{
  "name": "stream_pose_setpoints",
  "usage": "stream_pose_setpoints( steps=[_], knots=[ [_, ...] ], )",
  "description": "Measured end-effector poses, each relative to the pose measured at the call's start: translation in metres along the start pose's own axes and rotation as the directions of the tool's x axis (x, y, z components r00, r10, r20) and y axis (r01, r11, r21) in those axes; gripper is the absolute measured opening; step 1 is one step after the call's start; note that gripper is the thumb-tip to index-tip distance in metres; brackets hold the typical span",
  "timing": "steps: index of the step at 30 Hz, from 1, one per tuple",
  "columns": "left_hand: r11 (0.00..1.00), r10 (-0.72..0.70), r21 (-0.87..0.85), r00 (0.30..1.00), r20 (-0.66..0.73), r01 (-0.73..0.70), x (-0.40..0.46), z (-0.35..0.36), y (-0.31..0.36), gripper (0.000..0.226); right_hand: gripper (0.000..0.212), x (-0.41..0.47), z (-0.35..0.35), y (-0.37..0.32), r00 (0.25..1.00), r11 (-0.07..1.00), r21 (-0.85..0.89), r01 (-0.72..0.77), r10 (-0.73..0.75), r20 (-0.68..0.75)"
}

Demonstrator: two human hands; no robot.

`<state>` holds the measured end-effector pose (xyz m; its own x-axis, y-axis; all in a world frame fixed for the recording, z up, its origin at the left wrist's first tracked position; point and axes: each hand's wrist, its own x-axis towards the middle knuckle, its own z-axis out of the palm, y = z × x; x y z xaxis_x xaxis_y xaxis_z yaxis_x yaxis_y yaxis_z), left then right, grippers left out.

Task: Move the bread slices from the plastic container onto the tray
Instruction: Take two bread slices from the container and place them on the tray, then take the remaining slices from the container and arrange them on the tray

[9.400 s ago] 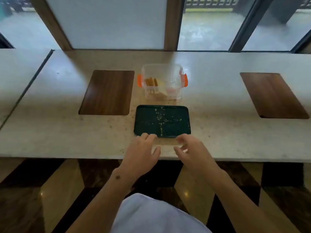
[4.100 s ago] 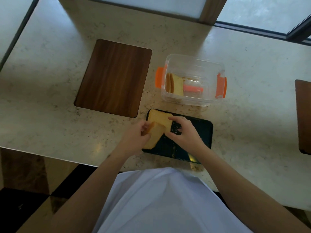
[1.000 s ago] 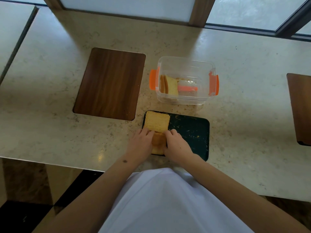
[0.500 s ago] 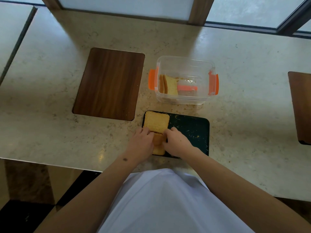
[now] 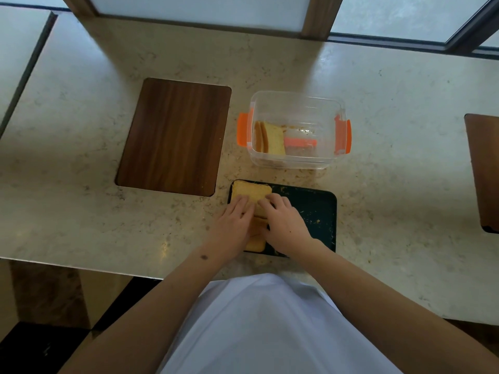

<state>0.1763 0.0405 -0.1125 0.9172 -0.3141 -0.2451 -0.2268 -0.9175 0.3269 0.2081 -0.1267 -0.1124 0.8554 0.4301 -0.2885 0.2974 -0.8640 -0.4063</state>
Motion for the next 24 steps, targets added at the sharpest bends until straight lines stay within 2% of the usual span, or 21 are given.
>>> stream_pose_setpoints(
  steps=[2, 6, 8, 9, 11, 13, 14, 15, 17, 19, 21, 23, 24],
  knots=[
    [0.999, -0.005, 0.032, 0.995, 0.100, 0.002, 0.006, 0.001, -0.005, 0.073, 0.064, 0.003, 0.001, 0.002, 0.999, 0.999, -0.045, 0.023, -0.021, 0.050],
    [0.995, -0.017, 0.102, 0.976, 0.215, -0.005, 0.011, 0.000, -0.012, 0.074, 0.069, 0.008, 0.000, 0.003, 0.992, 0.994, -0.104, 0.041, -0.029, 0.121],
    [0.993, -0.022, 0.116, 0.977, 0.213, -0.003, 0.012, -0.006, -0.008, 0.069, 0.065, 0.010, -0.005, 0.002, 0.989, 0.997, -0.068, 0.022, -0.012, 0.148],
    [0.997, -0.013, 0.072, 0.988, 0.157, 0.002, 0.014, -0.012, -0.005, 0.062, 0.062, 0.013, -0.011, 0.000, 0.989, 1.000, -0.016, 0.001, 0.001, 0.146],
    [0.988, -0.024, -0.155, 0.995, -0.094, 0.010, 0.025, -0.036, 0.007, 0.043, 0.049, 0.022, -0.031, -0.002, 1.000, 0.990, 0.138, -0.027, 0.025, 0.018],
    [0.927, -0.133, -0.374, 0.937, -0.324, 0.002, 0.043, -0.071, 0.024, 0.029, 0.027, 0.037, -0.063, -0.004, 0.974, 0.960, 0.281, -0.011, 0.074, -0.215],
    [0.894, -0.195, -0.448, 0.902, -0.385, 0.002, 0.054, -0.091, 0.034, 0.027, 0.019, 0.045, -0.081, -0.004, 0.943, 0.943, 0.332, 0.007, 0.105, -0.316],
    [0.843, -0.268, -0.538, 0.879, -0.394, 0.016, 0.066, -0.110, 0.042, 0.026, 0.014, 0.055, -0.100, -0.003, 0.909, 0.931, 0.364, 0.024, 0.131, -0.395],
    [0.640, -0.427, -0.764, 0.865, -0.262, 0.085, 0.097, -0.144, 0.054, 0.023, 0.013, 0.079, -0.133, 0.003, 0.881, 0.923, 0.385, 0.002, 0.180, -0.437],
    [0.427, -0.532, -0.876, 0.846, -0.041, 0.226, 0.134, -0.167, 0.056, 0.025, 0.022, 0.107, -0.155, 0.012, 0.930, 0.908, 0.402, -0.114, 0.240, -0.278],
    [0.349, -0.548, -0.854, 0.823, 0.148, 0.385, 0.162, -0.180, 0.058, 0.021, 0.033, 0.133, -0.161, 0.020, 0.943, 0.860, 0.415, -0.298, 0.332, -0.010],
    [0.289, -0.531, -0.826, 0.799, 0.282, 0.484, 0.180, -0.184, 0.062, 0.020, 0.042, 0.150, -0.155, 0.029, 0.873, 0.734, 0.475, -0.485, 0.441, 0.210],
    [0.256, -0.525, -0.807, 0.778, 0.346, 0.532, 0.188, -0.183, 0.064, 0.029, 0.047, 0.154, -0.151, 0.032, 0.828, 0.653, 0.512, -0.558, 0.480, 0.290]
  ],
)
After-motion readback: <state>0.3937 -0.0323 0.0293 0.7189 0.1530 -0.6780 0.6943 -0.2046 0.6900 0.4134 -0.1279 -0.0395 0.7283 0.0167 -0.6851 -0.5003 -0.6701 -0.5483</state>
